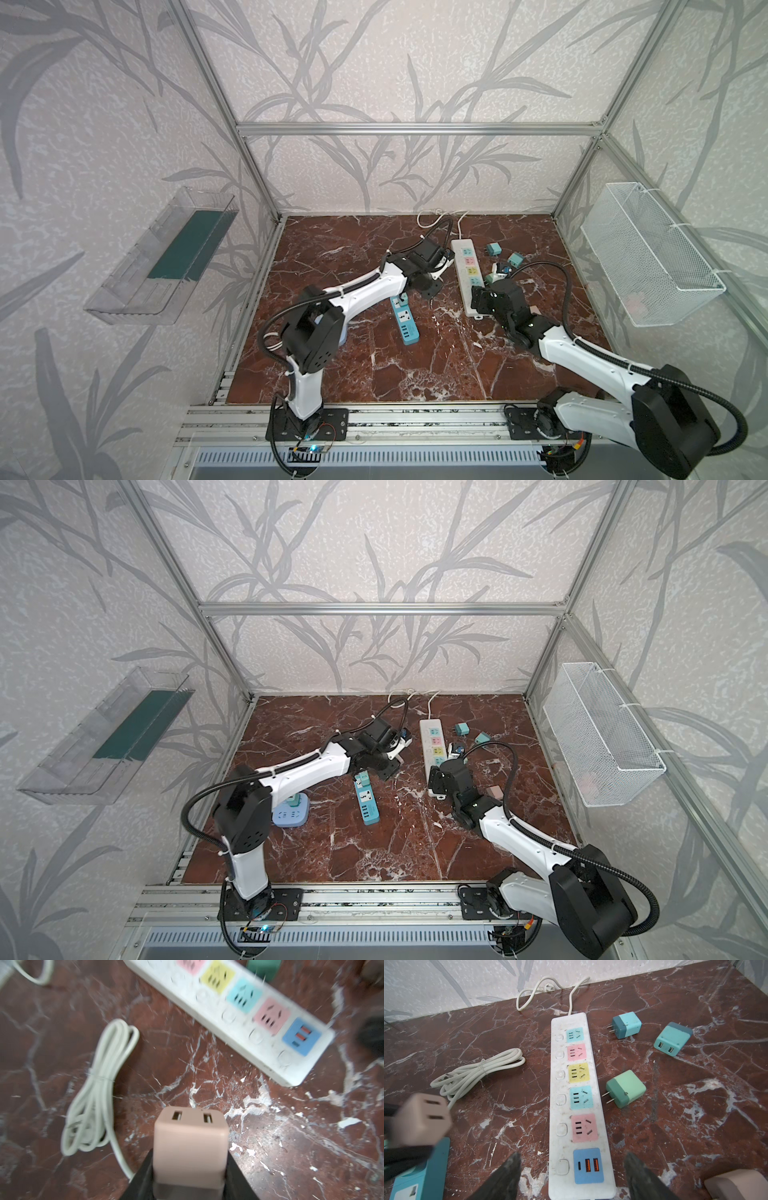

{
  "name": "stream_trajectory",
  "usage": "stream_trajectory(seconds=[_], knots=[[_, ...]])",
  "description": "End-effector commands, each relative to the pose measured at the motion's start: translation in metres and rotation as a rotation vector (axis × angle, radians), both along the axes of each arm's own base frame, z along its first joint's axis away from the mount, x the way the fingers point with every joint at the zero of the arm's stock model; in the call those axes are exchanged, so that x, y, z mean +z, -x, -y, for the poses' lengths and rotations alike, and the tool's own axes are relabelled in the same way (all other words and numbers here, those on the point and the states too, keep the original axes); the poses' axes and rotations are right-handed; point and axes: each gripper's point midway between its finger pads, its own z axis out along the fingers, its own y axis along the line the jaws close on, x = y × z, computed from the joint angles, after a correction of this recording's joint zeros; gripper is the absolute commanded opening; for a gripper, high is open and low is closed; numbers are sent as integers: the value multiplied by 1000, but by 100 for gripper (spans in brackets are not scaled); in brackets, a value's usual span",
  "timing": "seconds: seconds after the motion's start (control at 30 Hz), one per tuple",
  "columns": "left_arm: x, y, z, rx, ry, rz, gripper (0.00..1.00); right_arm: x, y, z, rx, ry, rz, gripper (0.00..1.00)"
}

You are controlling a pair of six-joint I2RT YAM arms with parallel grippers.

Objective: Insert the plug
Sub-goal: 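Lift the pink adapter with the left gripper toward the right gripper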

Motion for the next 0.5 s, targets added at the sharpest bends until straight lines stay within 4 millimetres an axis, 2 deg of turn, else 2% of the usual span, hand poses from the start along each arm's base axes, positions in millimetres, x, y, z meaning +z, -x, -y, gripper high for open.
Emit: stream_trajectory(seconds=[0.0, 0.13, 0.23, 0.3, 0.37, 0.47], knots=[[55, -8, 0, -5, 127, 226, 0, 0, -2, 1, 0, 10, 6, 76], [80, 6, -20, -35, 188, 421, 0, 0, -1, 2, -7, 6, 25, 74], [84, 11, -38, -39, 156, 532, 0, 5, -3, -2, 11, -19, 58, 72], [82, 17, -45, -52, 140, 567, 0, 8, -2, -15, 71, -52, 52, 68], [80, 24, -49, -63, 155, 585, 0, 12, 1, -40, 191, -106, 50, 59], [74, 32, -54, -103, 145, 638, 0, 21, 10, -67, 315, -155, 72, 51]])
